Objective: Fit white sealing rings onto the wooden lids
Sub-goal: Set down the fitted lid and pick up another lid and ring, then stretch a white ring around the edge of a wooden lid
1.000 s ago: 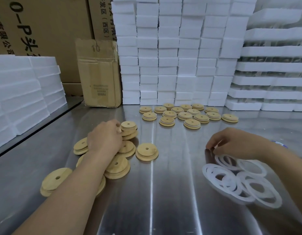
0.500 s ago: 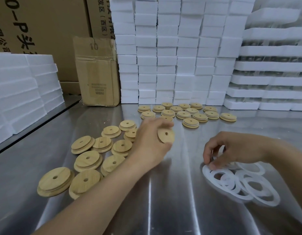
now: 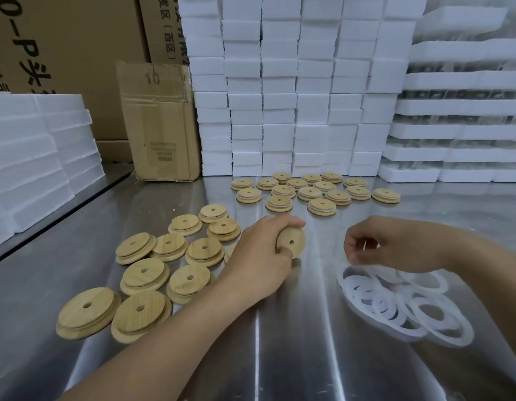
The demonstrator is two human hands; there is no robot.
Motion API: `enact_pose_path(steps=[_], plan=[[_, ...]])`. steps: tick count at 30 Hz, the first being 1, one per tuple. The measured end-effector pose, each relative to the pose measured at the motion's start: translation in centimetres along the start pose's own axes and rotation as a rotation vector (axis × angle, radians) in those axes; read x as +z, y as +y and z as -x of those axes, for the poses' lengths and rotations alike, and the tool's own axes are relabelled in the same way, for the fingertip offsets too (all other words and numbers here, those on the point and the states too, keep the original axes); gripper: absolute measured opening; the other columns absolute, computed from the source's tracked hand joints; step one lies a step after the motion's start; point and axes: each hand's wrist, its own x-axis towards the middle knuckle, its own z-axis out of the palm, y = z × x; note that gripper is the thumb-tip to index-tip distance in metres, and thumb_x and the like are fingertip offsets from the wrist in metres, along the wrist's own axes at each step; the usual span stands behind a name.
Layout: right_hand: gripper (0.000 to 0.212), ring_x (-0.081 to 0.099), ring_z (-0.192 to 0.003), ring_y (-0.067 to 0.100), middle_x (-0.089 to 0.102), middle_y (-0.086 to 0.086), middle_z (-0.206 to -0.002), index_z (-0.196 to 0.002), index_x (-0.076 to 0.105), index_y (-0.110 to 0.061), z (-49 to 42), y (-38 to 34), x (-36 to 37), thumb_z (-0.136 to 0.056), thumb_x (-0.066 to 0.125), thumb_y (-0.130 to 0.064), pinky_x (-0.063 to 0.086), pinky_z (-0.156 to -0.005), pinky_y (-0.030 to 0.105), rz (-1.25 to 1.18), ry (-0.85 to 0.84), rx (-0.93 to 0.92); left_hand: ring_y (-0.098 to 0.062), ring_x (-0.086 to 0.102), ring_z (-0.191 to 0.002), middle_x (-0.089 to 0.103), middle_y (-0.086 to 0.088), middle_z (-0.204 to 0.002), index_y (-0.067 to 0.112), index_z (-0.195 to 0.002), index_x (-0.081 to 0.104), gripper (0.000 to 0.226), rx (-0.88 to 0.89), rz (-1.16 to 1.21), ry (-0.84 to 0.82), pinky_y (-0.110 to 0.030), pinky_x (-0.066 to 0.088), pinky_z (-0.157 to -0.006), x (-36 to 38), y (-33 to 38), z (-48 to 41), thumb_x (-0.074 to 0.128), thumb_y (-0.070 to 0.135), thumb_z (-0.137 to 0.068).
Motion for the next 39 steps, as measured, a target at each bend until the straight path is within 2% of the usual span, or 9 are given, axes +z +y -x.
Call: enact_pose_path(steps=[6,10,15,17,19,22,26,32,39], plan=[[0.013,0.061,-0.075,-0.002,0.07,-0.024,-0.083,-0.095,0.077,-0.036,-0.2,-0.5,-0.2,-0.101,0.069,-0.028,0.047,-0.072,0.017,-0.089,0.143,-0.146,-0.001,0.067,-0.093,0.067,0.025,-0.106,0.045,-0.129,0.065,0.052,-0.026,0.067,0.007,-0.013,0.045,-0.074,-0.1,0.2,-0.1,0.061,0.007,-0.094],[0.013,0.061,-0.073,-0.002,0.071,-0.02,-0.081,-0.091,0.076,-0.029,-0.5,-1.7,0.5,-0.1,0.07,-0.022,0.045,-0.07,0.011,-0.178,0.214,-0.246,0.013,0.055,-0.056,0.062,0.032,-0.065,0.04,-0.121,0.072,0.037,-0.016,0.072,-0.003,-0.005,0.035,-0.052,-0.3,0.6,0.1,0.06,0.011,-0.101],[0.014,0.061,-0.075,0.004,0.071,-0.019,-0.078,-0.087,0.074,-0.029,-1.4,-3.3,2.5,-0.097,0.072,-0.021,0.042,-0.068,0.011,-0.182,0.464,-0.3,-0.024,0.072,-0.079,0.078,0.009,-0.096,0.043,-0.117,0.076,0.024,-0.038,0.149,-0.047,-0.046,0.062,-0.078,-0.6,1.4,0.1,0.057,0.033,-0.105],[0.013,0.06,-0.075,0.007,0.071,-0.016,-0.078,-0.087,0.073,-0.03,-1.6,-3.6,3.0,-0.096,0.072,-0.022,0.04,-0.066,0.012,-0.178,0.53,-0.309,-0.015,0.074,-0.083,0.078,0.014,-0.098,0.045,-0.117,0.076,0.024,-0.046,0.176,-0.062,-0.041,0.063,-0.083,-0.6,1.4,0.1,0.058,0.043,-0.103],[0.01,0.061,-0.076,0.009,0.07,-0.016,-0.079,-0.089,0.073,-0.031,-1.7,-3.7,3.4,-0.095,0.071,-0.024,0.04,-0.068,0.012,-0.163,0.589,-0.324,-0.007,0.071,-0.074,0.076,0.02,-0.091,0.048,-0.118,0.075,0.024,-0.019,0.162,-0.066,-0.026,0.059,-0.073,-0.7,1.5,0.3,0.059,0.051,-0.1],[0.009,0.061,-0.078,0.009,0.069,-0.019,-0.081,-0.091,0.074,-0.031,-1.8,-3.9,3.7,-0.096,0.072,-0.024,0.04,-0.069,0.009,-0.157,0.637,-0.34,-0.016,0.073,-0.08,0.078,0.014,-0.098,0.048,-0.117,0.075,0.021,-0.008,0.167,-0.06,-0.041,0.062,-0.077,-0.6,1.2,0.2,0.062,0.049,-0.101],[0.01,0.062,-0.081,0.006,0.07,-0.019,-0.08,-0.091,0.074,-0.03,-1.9,-3.8,3.9,-0.096,0.074,-0.02,0.04,-0.072,0.007,-0.156,0.647,-0.351,-0.01,0.076,-0.095,0.076,0.014,-0.12,0.042,-0.126,0.068,0.027,0.018,0.187,-0.065,-0.038,0.06,-0.083,-0.6,1.0,0.2,0.06,0.025,-0.107],[0.01,0.062,-0.085,0.006,0.071,-0.019,-0.084,-0.091,0.075,-0.03,-2.1,-3.1,3.5,-0.097,0.074,-0.022,0.039,-0.071,0.008,-0.105,0.647,-0.304,-0.014,0.074,-0.102,0.075,0.01,-0.124,0.042,-0.118,0.06,0.026,-0.027,0.223,-0.109,-0.053,0.063,-0.086,-0.9,0.7,0.0,0.062,0.018,-0.107],[0.011,0.062,-0.084,0.007,0.073,-0.017,-0.084,-0.088,0.075,-0.032,-2.2,-2.5,3.3,-0.097,0.075,-0.026,0.038,-0.07,0.007,-0.149,0.578,-0.293,-0.007,0.071,-0.081,0.078,0.01,-0.113,0.033,-0.112,0.064,0.022,-0.039,0.27,-0.096,-0.05,0.061,-0.082,-1.1,0.6,-0.3,0.06,0.012,-0.107]])
